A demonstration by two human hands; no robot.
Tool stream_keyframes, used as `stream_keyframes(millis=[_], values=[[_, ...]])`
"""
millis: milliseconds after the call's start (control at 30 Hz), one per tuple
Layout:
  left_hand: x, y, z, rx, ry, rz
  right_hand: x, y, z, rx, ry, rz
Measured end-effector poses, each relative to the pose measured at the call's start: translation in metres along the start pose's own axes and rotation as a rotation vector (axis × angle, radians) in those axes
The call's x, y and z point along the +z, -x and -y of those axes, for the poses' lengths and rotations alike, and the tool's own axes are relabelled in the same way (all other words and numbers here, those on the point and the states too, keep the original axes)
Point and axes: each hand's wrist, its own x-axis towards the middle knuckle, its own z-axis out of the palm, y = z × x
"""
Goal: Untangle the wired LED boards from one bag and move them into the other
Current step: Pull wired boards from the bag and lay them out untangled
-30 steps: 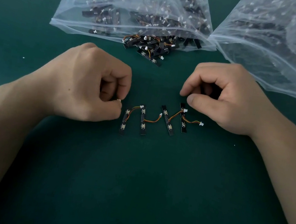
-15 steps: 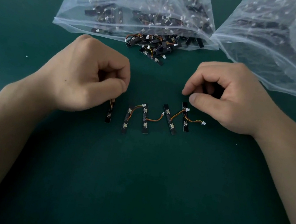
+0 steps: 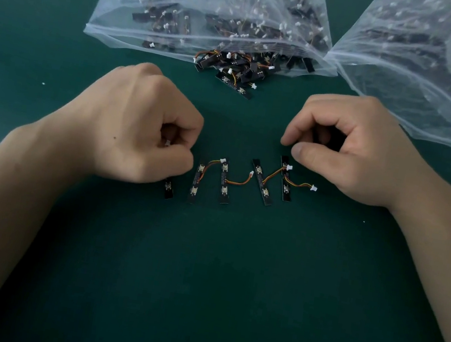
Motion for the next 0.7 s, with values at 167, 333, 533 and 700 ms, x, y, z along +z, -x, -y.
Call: stream_keyframes(millis=[167,333,533,700], values=[[0.001,0.001,-0.001,-0.033,0.032,-0.009,0.0,0.0,0.0,-0.003,-0.001,0.001],[0.006,-0.001,-0.001,-0.018,0.086,-0.096,0.0,0.0,0.0,0.004,-0.001,0.002],[0.012,-0.005,0.0,-0.042,0.196,-0.26,0.0,0.0,0.002,0.001,0.006,0.005],[0.017,-0.006,0.001,-0.075,0.157,-0.256,0.0,-0.001,0.003,0.003,0.017,0.015]])
